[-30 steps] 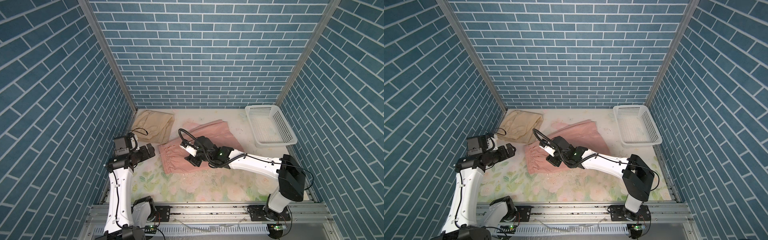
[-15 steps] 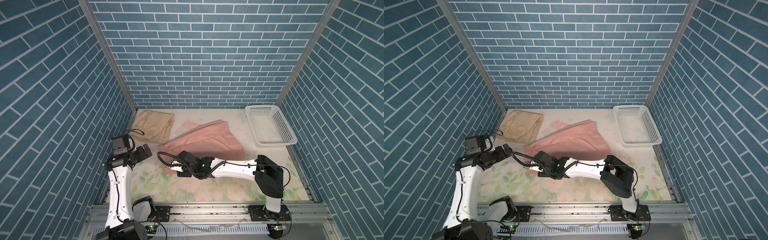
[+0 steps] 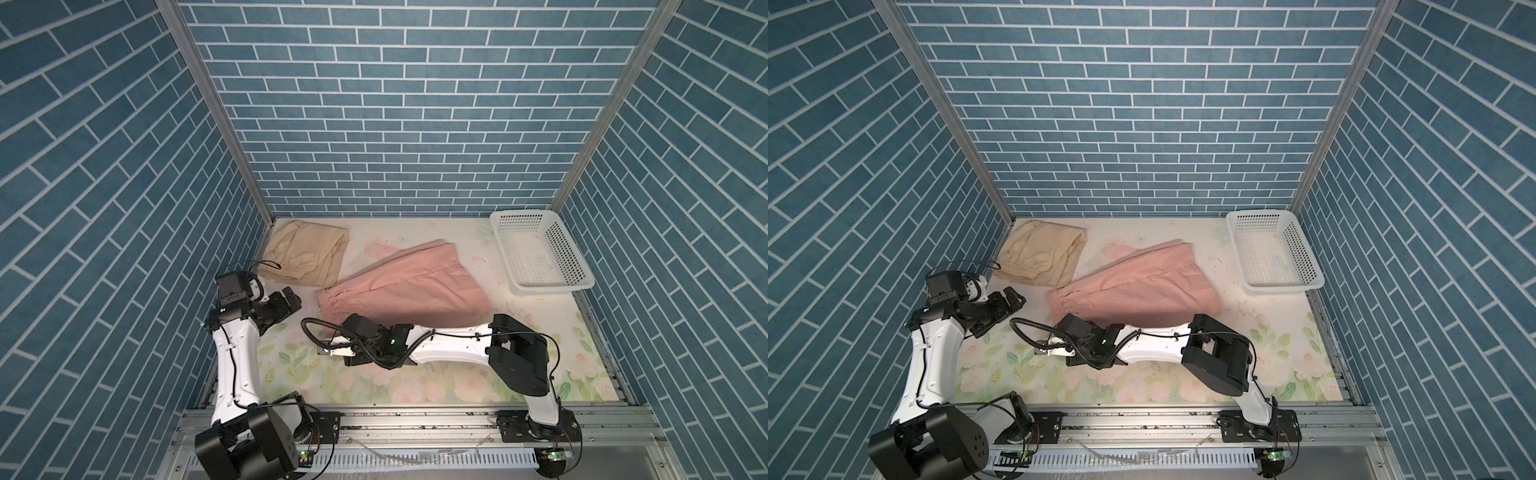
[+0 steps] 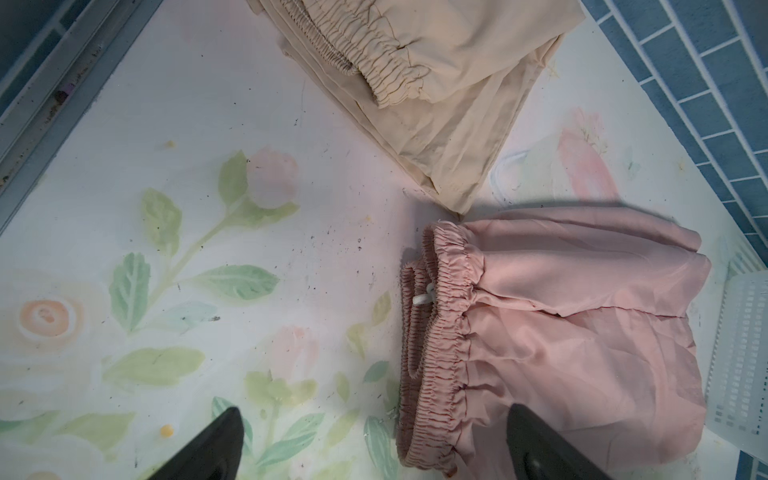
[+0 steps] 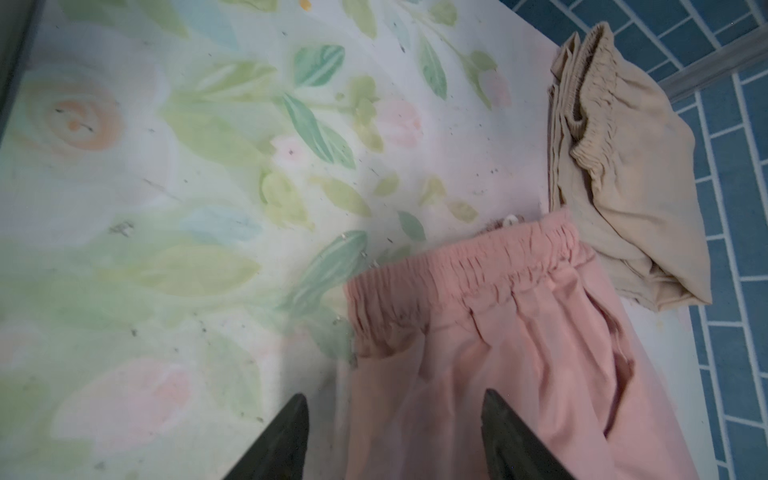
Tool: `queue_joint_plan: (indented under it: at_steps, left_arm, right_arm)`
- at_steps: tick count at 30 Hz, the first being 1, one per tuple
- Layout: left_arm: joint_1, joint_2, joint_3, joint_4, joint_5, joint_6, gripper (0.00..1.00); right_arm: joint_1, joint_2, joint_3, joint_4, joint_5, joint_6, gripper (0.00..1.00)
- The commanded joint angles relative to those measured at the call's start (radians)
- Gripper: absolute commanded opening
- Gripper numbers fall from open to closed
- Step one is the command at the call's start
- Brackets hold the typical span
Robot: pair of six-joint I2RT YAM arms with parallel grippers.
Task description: Fold and stack the shorts
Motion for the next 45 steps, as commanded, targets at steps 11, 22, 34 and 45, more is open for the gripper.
queue_joint_plan:
  at_steps: [11,22,34,45]
  left_arm:
    - [0.007,0.024,0.001,0.001,0.069,-0.006,1.0]
    - [0.009,0.059,0.014,-0.017,0.099,-0.029,1.0]
    - [0.01,0.012,-0.091,0.124,0.147,-0.227,1.0]
    - [-0.004,0.047,-0.302,0.442,0.397,-0.42,1.0]
  right_arm:
    - [-0.001,0.138,0.077,0.103,0.183,-0.073,0.66]
    - [-0.027,0.183,0.064,0.151,0.18,0.008,0.47]
    - [-0.101,0.087,0.059,0.113,-0.14,0.299,0.0]
    - [-0.187,-0.032,-0.133,0.366,-0.294,0.54,0.0]
